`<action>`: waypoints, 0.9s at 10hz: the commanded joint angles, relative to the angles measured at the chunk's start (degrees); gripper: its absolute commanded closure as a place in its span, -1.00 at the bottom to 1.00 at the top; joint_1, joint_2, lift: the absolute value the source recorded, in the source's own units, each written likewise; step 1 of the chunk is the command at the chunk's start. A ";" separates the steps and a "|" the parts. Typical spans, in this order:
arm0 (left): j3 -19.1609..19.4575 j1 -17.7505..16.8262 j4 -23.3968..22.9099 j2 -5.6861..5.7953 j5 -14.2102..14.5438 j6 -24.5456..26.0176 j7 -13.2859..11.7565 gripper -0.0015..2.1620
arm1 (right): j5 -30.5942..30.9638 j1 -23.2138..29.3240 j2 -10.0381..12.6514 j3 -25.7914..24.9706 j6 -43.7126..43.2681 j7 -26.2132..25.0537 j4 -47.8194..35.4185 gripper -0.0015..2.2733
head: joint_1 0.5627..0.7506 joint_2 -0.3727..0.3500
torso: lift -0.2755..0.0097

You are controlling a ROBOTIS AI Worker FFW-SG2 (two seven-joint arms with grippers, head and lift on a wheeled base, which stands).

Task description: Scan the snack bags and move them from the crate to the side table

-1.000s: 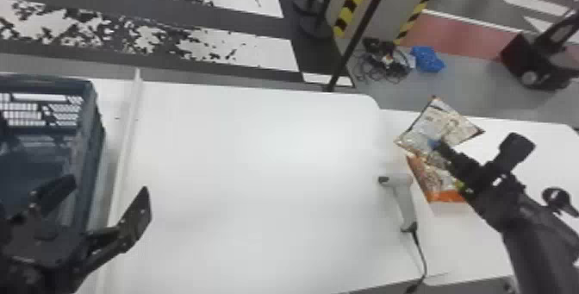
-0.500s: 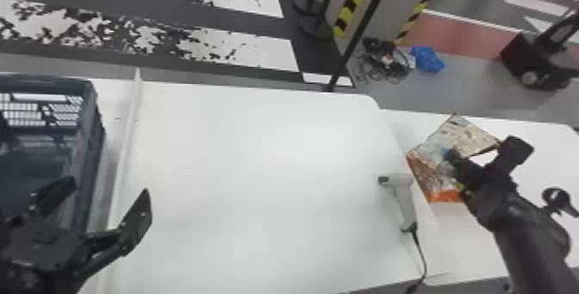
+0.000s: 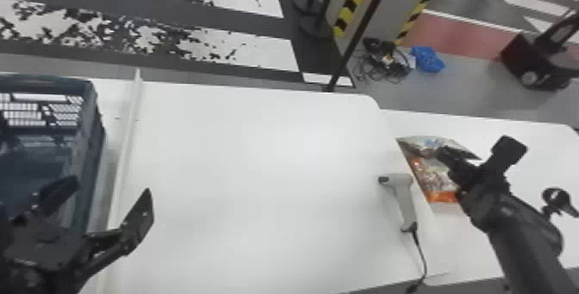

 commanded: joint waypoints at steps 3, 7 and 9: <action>0.00 -0.73 0.37 -0.08 0.00 0.22 0.00 -0.98 | -2.92 8.57 0.95 -0.55 1.23 -1.19 -11.24 -0.95 | 0.41 -0.94 | 0.32; -0.62 -1.17 0.28 -0.17 0.00 1.10 0.26 -0.98 | 0.16 22.90 5.96 -1.17 1.93 -0.23 -35.23 -0.95 | 0.41 -0.94 | 0.32; -0.62 -1.17 0.46 -0.43 -0.44 1.10 0.44 -0.97 | 2.80 28.79 9.39 1.03 2.46 0.39 -48.24 -0.95 | 0.41 -0.94 | 0.32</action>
